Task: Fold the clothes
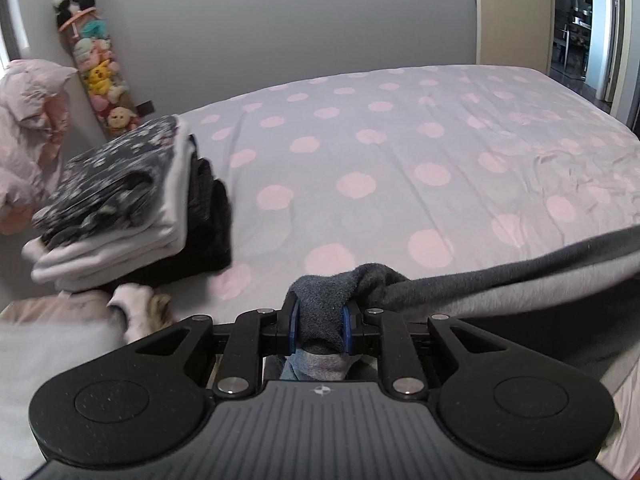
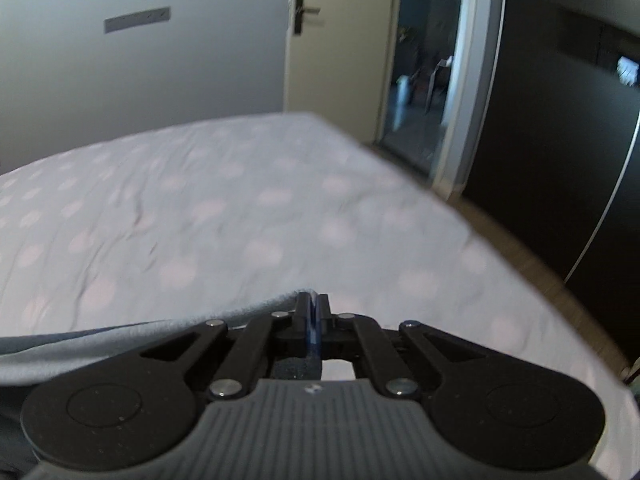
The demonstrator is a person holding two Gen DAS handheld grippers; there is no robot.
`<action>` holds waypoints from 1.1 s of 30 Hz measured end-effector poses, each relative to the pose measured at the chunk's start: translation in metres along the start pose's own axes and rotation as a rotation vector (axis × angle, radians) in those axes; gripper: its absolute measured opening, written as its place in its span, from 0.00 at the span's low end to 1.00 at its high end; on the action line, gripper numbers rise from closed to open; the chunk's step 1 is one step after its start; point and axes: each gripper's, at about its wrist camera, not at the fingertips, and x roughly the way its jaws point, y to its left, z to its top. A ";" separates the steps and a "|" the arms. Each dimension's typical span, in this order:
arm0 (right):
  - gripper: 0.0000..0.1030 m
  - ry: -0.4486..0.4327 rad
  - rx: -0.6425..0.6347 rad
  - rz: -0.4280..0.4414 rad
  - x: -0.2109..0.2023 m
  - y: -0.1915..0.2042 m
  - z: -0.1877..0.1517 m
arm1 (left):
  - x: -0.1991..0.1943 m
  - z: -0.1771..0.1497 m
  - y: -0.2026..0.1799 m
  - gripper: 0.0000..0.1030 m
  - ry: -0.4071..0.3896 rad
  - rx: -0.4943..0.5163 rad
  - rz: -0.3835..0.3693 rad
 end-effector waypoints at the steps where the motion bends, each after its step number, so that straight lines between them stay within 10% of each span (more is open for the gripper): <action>1: 0.02 -0.009 -0.005 -0.015 0.010 0.005 0.010 | 0.010 0.007 -0.002 0.22 0.005 0.005 -0.001; 9: 0.02 0.035 -0.099 -0.135 0.127 0.057 0.039 | 0.125 0.047 0.002 0.23 0.110 -0.066 -0.071; 19: 0.02 0.104 -0.158 -0.209 0.224 0.102 0.030 | 0.178 0.049 0.035 0.50 0.120 -0.201 -0.113; 29: 0.02 0.129 -0.158 -0.227 0.233 0.111 0.009 | 0.124 -0.019 -0.051 0.66 0.041 0.098 -0.156; 33: 0.02 0.123 -0.154 -0.224 0.226 0.108 0.008 | 0.135 -0.048 -0.092 0.68 0.052 0.220 -0.066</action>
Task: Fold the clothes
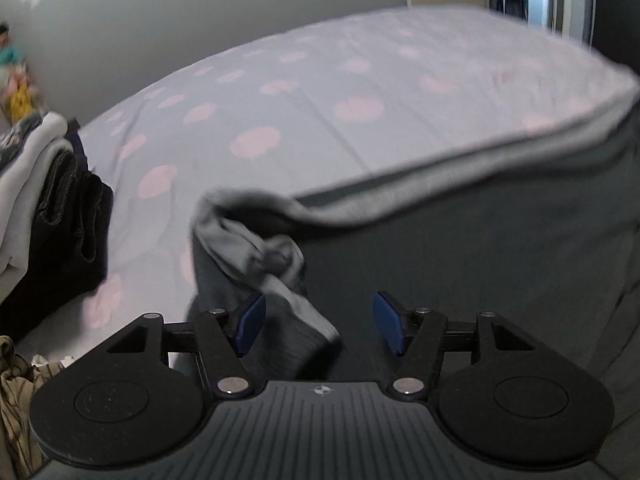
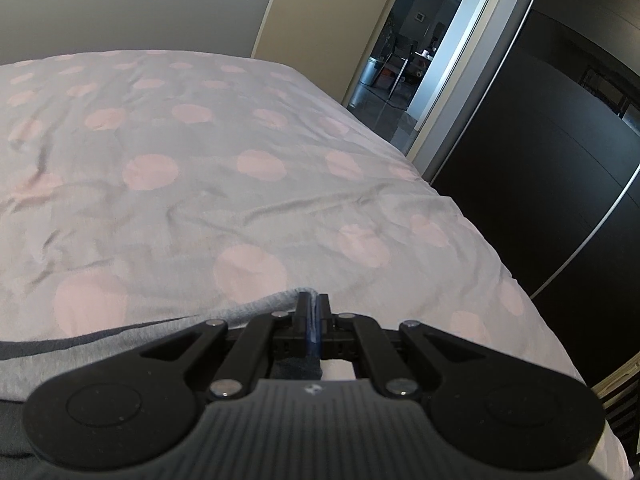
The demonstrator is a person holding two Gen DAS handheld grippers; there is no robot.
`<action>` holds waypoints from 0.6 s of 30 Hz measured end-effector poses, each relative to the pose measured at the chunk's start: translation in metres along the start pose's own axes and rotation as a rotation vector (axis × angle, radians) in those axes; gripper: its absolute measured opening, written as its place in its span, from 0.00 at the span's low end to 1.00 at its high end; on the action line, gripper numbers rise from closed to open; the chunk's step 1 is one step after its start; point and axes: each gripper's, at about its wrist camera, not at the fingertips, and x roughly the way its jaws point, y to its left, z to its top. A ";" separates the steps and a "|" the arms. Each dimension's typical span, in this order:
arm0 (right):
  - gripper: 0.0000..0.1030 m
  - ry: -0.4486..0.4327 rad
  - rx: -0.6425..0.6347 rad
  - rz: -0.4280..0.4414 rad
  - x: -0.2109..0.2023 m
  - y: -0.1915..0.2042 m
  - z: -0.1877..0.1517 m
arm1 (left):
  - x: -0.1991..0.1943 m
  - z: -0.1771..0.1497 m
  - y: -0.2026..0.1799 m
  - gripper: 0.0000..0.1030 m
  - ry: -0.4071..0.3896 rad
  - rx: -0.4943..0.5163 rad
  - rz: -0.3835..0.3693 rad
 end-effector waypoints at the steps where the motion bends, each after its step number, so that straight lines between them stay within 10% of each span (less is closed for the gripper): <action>1: 0.02 -0.001 0.002 0.001 -0.001 -0.001 0.000 | 0.007 -0.004 -0.009 0.68 0.013 0.028 0.034; 3: 0.02 -0.002 0.007 0.002 -0.004 -0.004 -0.001 | 0.020 -0.009 -0.017 0.64 0.042 0.060 0.113; 4: 0.02 -0.002 0.010 0.002 -0.005 -0.005 -0.001 | 0.025 -0.010 -0.017 0.42 0.056 0.057 0.134; 7: 0.02 -0.007 0.019 0.000 -0.012 -0.012 0.000 | 0.020 -0.006 0.002 0.20 0.048 -0.034 0.142; 18: 0.02 -0.098 0.127 -0.028 -0.077 -0.068 0.012 | -0.119 0.017 0.120 0.11 -0.141 -0.421 0.267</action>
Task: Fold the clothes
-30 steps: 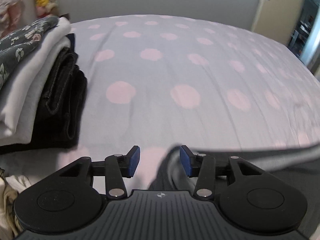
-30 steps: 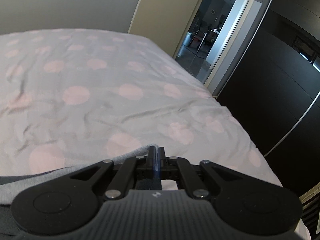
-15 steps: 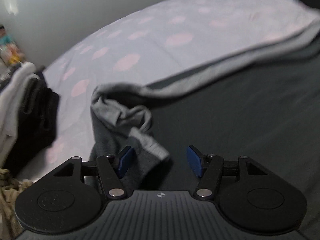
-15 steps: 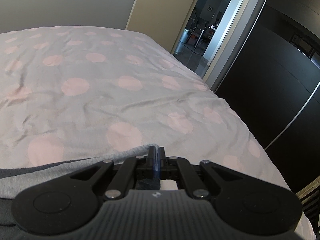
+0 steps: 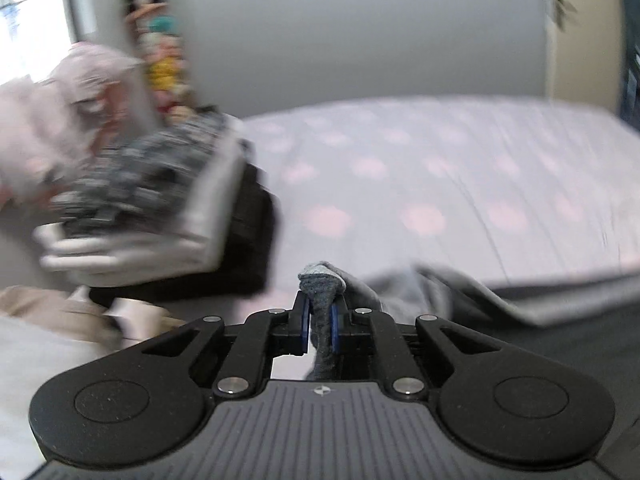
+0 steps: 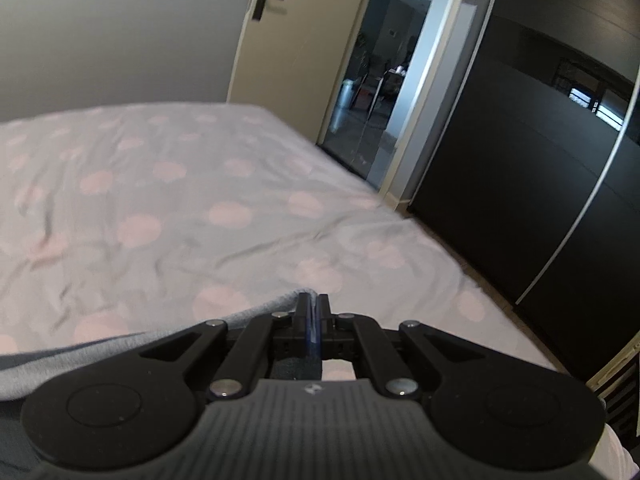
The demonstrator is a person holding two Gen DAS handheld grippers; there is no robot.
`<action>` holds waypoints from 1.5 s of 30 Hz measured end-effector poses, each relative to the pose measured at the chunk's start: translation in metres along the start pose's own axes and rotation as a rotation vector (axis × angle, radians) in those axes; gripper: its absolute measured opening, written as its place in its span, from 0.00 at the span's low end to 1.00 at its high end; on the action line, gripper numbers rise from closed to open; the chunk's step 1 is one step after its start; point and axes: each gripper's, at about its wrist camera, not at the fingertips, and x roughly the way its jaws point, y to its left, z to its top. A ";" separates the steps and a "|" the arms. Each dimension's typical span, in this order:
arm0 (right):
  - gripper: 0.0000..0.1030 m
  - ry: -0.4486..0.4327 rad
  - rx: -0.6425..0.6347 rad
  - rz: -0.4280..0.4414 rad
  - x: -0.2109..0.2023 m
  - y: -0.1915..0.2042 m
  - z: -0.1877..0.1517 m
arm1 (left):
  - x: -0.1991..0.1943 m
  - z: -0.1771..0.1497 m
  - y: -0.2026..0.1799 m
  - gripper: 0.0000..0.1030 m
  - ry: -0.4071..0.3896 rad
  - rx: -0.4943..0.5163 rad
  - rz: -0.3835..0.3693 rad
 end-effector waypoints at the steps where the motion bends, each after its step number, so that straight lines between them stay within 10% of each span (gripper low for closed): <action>1: 0.02 -0.009 0.013 -0.010 -0.008 -0.010 0.002 | -0.012 0.006 0.012 0.11 -0.017 -0.030 0.008; 16: 0.02 -0.076 0.134 -0.123 -0.069 -0.124 0.001 | -0.082 0.022 0.053 0.11 -0.141 -0.128 -0.004; 35: 0.02 0.002 -0.082 -0.102 0.130 0.067 0.028 | 0.153 0.032 -0.009 0.12 0.070 -0.011 0.163; 45: 0.22 0.073 -0.059 -0.012 0.108 0.073 0.006 | 0.126 0.004 -0.002 0.38 0.089 0.016 0.097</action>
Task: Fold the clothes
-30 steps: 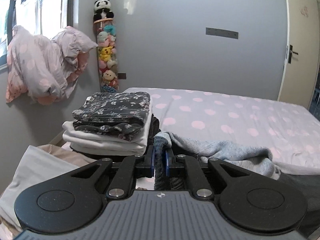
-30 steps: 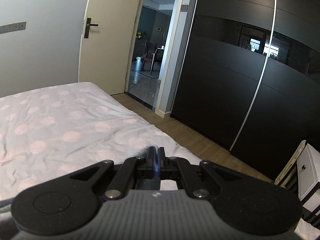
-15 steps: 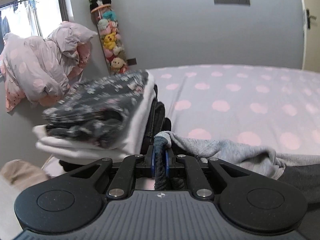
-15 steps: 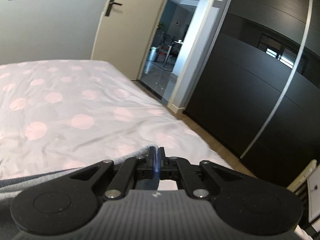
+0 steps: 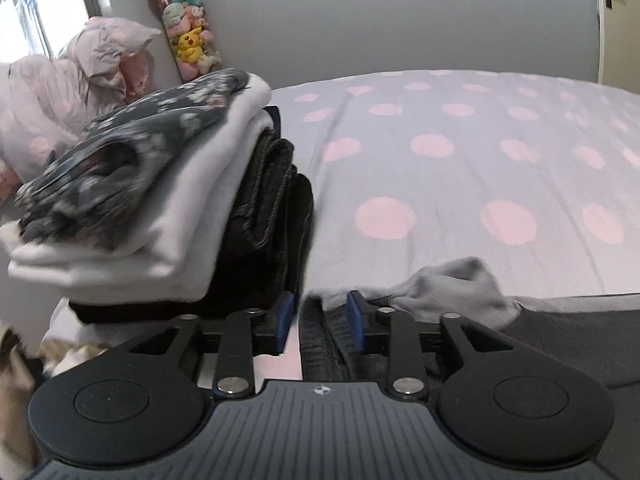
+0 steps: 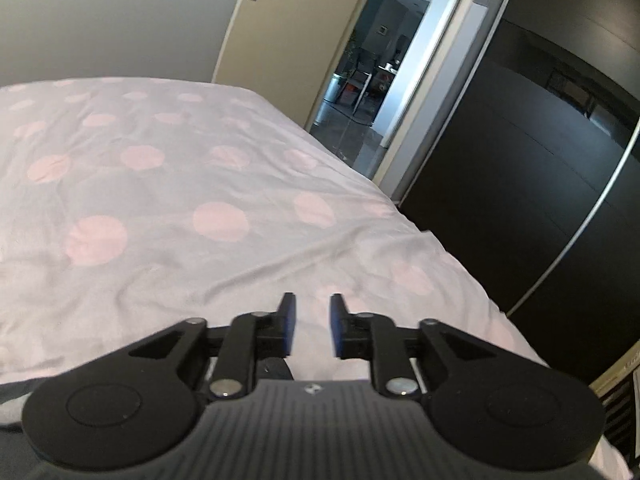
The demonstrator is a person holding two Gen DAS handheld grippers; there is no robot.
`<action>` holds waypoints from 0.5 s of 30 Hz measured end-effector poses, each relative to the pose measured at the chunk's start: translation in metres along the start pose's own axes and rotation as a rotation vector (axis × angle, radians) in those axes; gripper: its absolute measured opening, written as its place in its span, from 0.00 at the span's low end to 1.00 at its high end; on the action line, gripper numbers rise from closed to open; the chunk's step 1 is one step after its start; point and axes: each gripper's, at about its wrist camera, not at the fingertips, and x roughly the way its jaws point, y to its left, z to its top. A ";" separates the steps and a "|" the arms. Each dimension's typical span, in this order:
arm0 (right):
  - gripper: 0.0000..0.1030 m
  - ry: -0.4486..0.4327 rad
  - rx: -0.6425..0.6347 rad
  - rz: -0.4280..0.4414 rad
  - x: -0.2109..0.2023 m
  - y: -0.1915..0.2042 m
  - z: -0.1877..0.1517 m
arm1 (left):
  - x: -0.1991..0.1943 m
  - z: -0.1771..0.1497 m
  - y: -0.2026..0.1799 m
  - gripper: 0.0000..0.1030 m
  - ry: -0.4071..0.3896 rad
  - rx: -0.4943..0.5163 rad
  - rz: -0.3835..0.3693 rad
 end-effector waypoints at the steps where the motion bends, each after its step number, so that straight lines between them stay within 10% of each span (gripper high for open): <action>1: 0.22 0.009 0.008 0.018 -0.009 -0.003 -0.005 | -0.010 -0.003 0.004 0.40 -0.004 -0.005 -0.008; 15: 0.33 0.212 0.087 0.361 -0.136 -0.027 -0.110 | -0.131 -0.108 0.051 0.61 0.104 -0.155 -0.171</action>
